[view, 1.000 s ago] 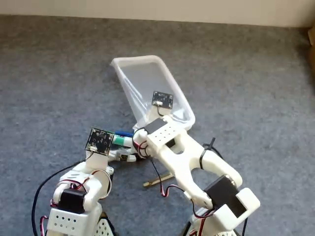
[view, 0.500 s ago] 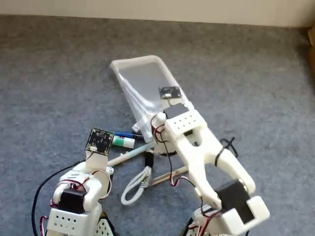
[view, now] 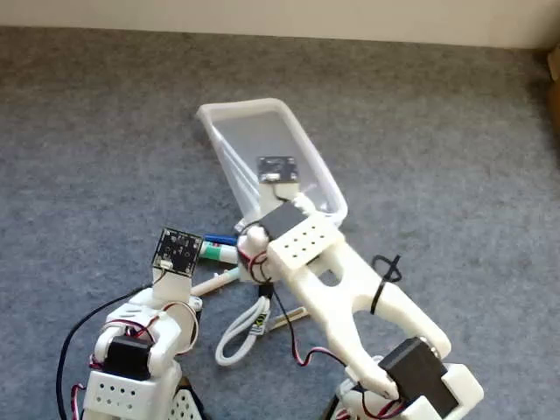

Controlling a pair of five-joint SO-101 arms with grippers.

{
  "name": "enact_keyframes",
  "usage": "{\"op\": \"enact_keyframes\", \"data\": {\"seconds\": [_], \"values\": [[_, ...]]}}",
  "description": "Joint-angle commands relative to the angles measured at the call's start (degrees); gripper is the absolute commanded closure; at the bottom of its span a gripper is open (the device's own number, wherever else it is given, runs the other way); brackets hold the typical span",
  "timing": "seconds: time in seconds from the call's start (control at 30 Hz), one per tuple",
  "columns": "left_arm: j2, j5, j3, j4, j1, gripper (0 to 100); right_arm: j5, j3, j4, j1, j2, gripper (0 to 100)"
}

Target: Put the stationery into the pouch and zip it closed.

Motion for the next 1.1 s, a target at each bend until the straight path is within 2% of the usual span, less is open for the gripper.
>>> {"op": "enact_keyframes", "data": {"seconds": [0.0, 0.33, 0.47, 0.6, 0.77, 0.93, 1.07], "values": [[-0.22, -0.44, 1.1, 0.35, -0.75, 99, -0.44, 2.51, -7.08, -1.1, -2.86, 82.8], [-0.22, -0.44, 1.1, 0.35, -0.75, 99, -0.44, 11.12, -16.84, -1.1, -2.33, 82.9], [-0.22, -0.44, 1.1, 0.35, -0.75, 99, -0.44, 11.03, -19.3, -1.1, 3.82, 82.9], [-0.22, -0.44, 1.1, 0.35, -0.75, 99, -0.44, 10.95, -19.12, -0.84, 10.24, 82.9], [-0.22, -0.44, 1.1, 0.35, -0.75, 99, -0.44, 10.95, -19.03, -0.84, 10.51, 83.1], [-0.22, -0.44, 1.1, 0.35, -0.75, 99, -0.09, 10.95, -18.86, -0.75, 10.42, 94.0], [-0.22, -0.44, 1.1, 0.35, -0.75, 99, 0.0, 10.86, -14.55, -0.84, 10.42, 95.3]]}}
